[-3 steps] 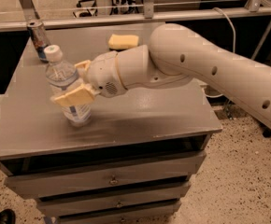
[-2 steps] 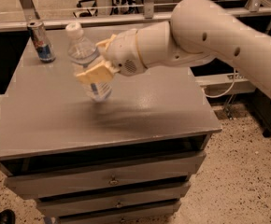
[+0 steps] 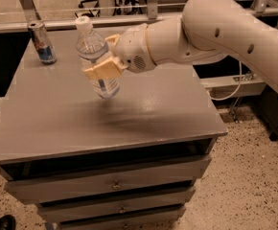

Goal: Move blue plastic bottle near redbull can

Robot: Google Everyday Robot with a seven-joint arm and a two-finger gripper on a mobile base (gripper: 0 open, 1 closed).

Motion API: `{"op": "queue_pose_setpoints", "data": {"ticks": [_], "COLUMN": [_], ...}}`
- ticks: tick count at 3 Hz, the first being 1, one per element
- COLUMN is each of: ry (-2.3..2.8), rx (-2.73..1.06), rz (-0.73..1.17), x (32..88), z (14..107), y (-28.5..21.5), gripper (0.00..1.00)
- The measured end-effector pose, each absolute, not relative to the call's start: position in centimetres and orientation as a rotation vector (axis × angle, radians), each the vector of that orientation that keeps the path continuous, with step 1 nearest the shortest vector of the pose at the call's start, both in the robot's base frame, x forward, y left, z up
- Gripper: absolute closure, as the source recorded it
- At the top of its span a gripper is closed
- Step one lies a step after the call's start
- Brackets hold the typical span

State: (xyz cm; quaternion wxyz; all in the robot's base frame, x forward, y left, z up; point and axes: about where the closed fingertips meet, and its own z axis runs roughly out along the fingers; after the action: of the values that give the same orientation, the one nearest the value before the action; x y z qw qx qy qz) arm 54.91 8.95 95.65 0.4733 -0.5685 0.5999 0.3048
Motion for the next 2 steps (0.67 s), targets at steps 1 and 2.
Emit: {"op": "queue_pose_setpoints", "data": {"ticks": [1,2], "ry": [1.412,1.351], "rx": [-1.392,-1.391], "rz": [0.733,0.681], "x": [56.8,61.1], "z": [96.1,97.2], "y": [10.5,11.5], "gripper": [1.00,1.00]}}
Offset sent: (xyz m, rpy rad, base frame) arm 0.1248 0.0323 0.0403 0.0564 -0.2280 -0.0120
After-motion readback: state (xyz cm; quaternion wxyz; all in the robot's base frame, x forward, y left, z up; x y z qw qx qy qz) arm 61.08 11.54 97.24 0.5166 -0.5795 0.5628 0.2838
